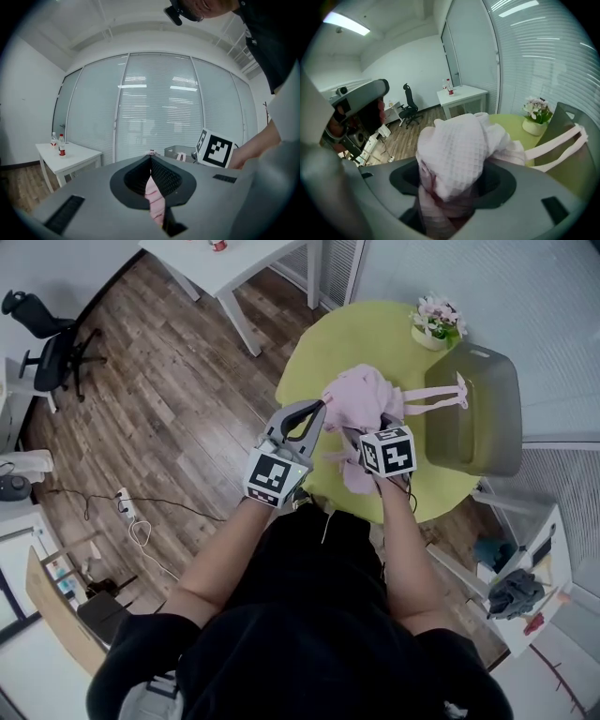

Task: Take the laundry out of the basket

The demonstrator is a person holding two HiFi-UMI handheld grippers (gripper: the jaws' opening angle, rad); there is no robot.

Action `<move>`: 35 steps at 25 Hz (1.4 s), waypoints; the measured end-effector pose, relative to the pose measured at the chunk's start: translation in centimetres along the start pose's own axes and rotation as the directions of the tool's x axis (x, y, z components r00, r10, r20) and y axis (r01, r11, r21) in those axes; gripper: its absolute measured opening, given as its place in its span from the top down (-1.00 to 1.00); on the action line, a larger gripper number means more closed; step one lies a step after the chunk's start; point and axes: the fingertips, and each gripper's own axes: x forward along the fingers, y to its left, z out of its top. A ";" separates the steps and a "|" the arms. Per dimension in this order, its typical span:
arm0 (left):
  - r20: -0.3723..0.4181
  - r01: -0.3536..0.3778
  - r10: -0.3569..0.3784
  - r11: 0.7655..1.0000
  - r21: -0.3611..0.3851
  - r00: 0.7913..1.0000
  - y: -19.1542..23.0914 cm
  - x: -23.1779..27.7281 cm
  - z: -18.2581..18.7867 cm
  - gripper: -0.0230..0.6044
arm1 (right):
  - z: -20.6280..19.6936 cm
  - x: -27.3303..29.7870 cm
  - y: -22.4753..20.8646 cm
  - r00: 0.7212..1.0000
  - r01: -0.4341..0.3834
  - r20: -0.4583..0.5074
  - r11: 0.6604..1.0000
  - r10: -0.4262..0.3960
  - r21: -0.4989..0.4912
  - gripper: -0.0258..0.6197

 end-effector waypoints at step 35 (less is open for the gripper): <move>-0.029 0.006 -0.007 0.999 -0.044 1.000 0.5 -0.8 -2.7 0.89 | -3.9 1.4 -1.7 0.996 0.062 -0.071 0.996 -0.057 0.071 -0.13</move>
